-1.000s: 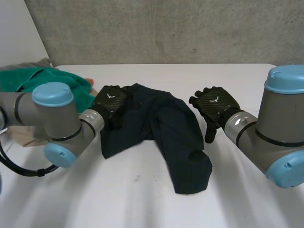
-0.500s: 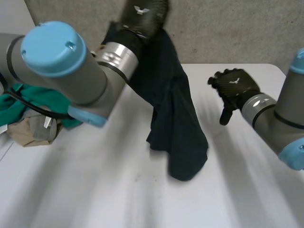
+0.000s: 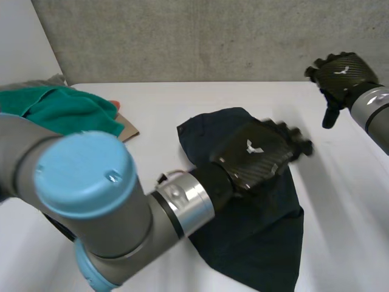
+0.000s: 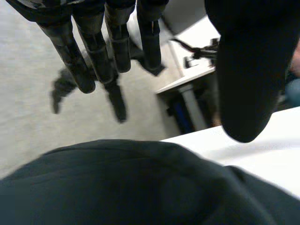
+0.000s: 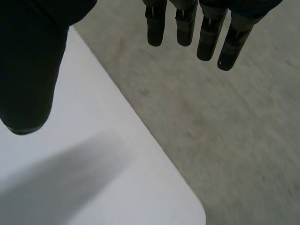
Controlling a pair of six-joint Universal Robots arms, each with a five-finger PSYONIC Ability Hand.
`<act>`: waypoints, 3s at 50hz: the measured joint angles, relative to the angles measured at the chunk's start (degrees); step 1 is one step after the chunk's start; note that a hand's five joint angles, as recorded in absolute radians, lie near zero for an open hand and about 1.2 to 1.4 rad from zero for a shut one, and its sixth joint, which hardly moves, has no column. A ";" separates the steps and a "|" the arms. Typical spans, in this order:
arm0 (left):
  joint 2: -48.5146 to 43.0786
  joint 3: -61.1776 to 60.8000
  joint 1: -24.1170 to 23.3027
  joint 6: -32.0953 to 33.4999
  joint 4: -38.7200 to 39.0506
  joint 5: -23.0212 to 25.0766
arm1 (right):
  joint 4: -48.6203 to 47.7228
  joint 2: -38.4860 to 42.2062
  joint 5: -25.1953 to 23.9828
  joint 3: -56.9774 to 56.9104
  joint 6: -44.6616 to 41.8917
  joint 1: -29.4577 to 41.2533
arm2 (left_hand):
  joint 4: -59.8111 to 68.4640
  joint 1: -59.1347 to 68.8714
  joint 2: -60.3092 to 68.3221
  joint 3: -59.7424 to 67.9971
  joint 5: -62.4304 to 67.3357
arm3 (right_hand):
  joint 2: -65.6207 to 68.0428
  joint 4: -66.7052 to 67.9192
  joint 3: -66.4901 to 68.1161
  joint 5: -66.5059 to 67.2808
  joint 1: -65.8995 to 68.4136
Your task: Fold the laundry.
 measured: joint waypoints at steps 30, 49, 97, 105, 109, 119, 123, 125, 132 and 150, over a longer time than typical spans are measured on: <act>11.21 -15.92 7.34 -4.10 -15.60 -28.60 | 6.16 4.85 -29.24 -4.88 -28.04 6.79 | -0.24 0.00 -0.12 -0.03 -0.25 | 0.00 0.00 -0.01 0.00 0.00; -8.88 -6.50 -1.90 -14.40 -18.47 -28.39 | 8.74 15.18 -27.63 -8.01 -47.25 10.33 | 40.50 40.83 40.40 38.96 40.09 | 52.50 51.33 52.23 48.15 41.50; -9.55 10.47 12.15 5.13 -15.61 -30.98 | 26.05 3.38 4.40 0.67 -5.47 11.89 | 45.24 41.13 44.24 43.20 42.12 | 54.70 54.83 55.48 52.91 46.25; -13.87 26.41 12.72 9.07 -10.43 -30.64 | 8.25 10.87 4.53 -13.74 -5.73 12.18 | 45.26 41.13 44.25 43.42 42.12 | 54.70 54.83 55.48 53.18 46.25; -15.24 35.79 13.19 9.56 -4.23 -30.48 | -4.93 13.04 5.73 -20.89 -5.35 12.97 | 45.28 41.13 44.25 43.42 42.12 | 54.70 54.83 55.48 53.28 46.40; -11.53 38.25 11.62 9.55 6.13 -28.96 | -19.46 10.38 8.26 -22.63 -3.17 15.45 | 45.27 41.14 44.51 43.85 43.26 | 44.89 45.68 45.57 45.11 38.13; -6.78 29.49 11.11 9.52 7.23 -28.25 | -13.14 9.42 6.48 -19.15 1.18 14.94 | 45.27 41.14 44.56 44.10 43.26 | 15.97 16.56 17.33 15.88 13.69; -4.23 24.33 10.97 9.51 7.93 -27.72 | -7.58 9.50 5.20 -17.97 4.91 14.08 | 45.27 41.14 44.58 44.11 43.26 | 7.17 6.57 7.50 5.79 6.09; -0.15 14.65 10.52 9.61 8.89 -26.41 | 8.18 11.90 -1.31 -18.00 19.60 8.94 | 45.28 41.14 44.62 44.11 43.26 | 3.77 3.29 3.02 1.79 3.34; 6.50 6.70 9.66 9.75 8.32 -26.28 | 14.94 20.43 -15.02 -21.57 23.14 4.71 | 45.48 41.14 44.62 44.13 43.26 | 0.56 0.52 0.34 -0.03 0.49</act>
